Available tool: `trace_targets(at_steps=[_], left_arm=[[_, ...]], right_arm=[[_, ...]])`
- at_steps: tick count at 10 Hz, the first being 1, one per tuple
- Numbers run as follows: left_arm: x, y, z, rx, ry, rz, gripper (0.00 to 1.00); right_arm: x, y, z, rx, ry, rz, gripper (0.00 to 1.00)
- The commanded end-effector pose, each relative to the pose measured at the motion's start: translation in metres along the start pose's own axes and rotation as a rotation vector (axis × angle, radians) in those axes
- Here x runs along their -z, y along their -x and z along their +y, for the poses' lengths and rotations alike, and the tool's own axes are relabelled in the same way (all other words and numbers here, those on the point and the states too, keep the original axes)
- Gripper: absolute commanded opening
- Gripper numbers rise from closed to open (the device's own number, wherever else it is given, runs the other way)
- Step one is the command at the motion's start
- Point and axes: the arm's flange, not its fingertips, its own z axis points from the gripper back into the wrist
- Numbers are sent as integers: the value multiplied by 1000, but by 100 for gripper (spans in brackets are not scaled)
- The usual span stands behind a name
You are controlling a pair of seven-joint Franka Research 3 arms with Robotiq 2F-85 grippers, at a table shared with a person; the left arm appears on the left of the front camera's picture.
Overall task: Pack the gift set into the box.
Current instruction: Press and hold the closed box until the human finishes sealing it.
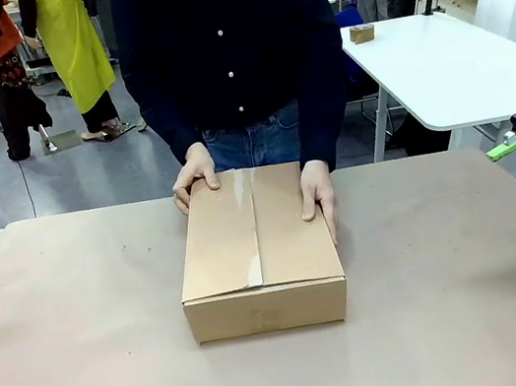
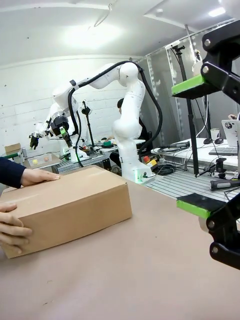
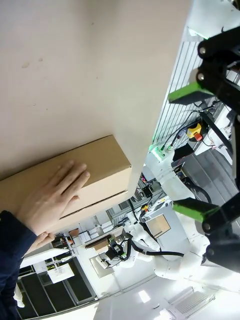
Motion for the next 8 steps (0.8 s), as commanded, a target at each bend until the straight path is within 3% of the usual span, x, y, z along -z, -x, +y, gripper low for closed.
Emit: trace_targets(at_steps=[1,3,4,5,8], left_arm=[[19,-13,-11,87,-39,109,100],[62,-39,-27,246,-94,244,100],[23,-17,-11,64,-31,99,100],[23,-17,-11,64,-31,99,100],[23,-17,-11,64,-31,99,100]], right_arm=[[13,-7,21,-95,46,53,100],[39,-16,64,-257,82,96,100],[34,-19,64,-242,40,29,100],[32,-3,46,-147,78,73,100],[32,-3,46,-147,78,73,100]])
